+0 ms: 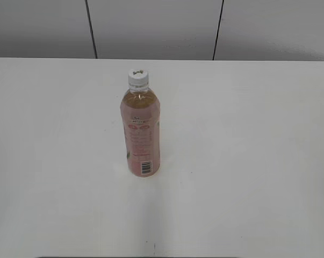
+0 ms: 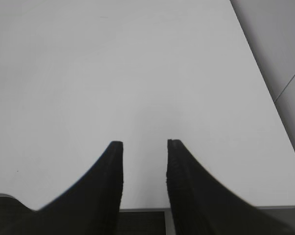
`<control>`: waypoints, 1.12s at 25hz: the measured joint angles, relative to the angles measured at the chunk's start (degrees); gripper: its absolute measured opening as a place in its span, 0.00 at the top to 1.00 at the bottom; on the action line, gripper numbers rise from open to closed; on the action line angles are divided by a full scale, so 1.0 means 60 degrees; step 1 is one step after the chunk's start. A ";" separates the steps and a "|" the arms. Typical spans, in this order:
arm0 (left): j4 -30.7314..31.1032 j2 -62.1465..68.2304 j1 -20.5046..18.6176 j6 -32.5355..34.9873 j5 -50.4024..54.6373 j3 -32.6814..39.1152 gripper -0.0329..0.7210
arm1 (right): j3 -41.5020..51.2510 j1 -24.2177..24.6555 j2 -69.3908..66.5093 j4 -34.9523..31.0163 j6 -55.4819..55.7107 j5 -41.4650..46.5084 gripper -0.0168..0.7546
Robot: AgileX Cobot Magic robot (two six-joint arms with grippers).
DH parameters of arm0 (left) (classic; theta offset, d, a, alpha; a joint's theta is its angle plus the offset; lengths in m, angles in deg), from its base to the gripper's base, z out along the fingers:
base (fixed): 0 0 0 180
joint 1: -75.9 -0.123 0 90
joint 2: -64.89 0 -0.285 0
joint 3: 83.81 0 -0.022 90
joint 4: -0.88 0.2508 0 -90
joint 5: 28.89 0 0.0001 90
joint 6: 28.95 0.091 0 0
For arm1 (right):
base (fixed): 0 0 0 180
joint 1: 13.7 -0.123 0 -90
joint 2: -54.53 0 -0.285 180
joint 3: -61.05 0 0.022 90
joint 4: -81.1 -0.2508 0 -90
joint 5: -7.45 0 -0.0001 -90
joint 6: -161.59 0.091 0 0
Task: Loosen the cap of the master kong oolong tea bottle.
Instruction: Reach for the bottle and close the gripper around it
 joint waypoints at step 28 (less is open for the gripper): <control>-1.0888 0.8607 0.0000 1.1997 -0.6528 0.0676 0.31 | 0.0000 0.0000 0.0000 0.0000 0.0000 0.0000 0.66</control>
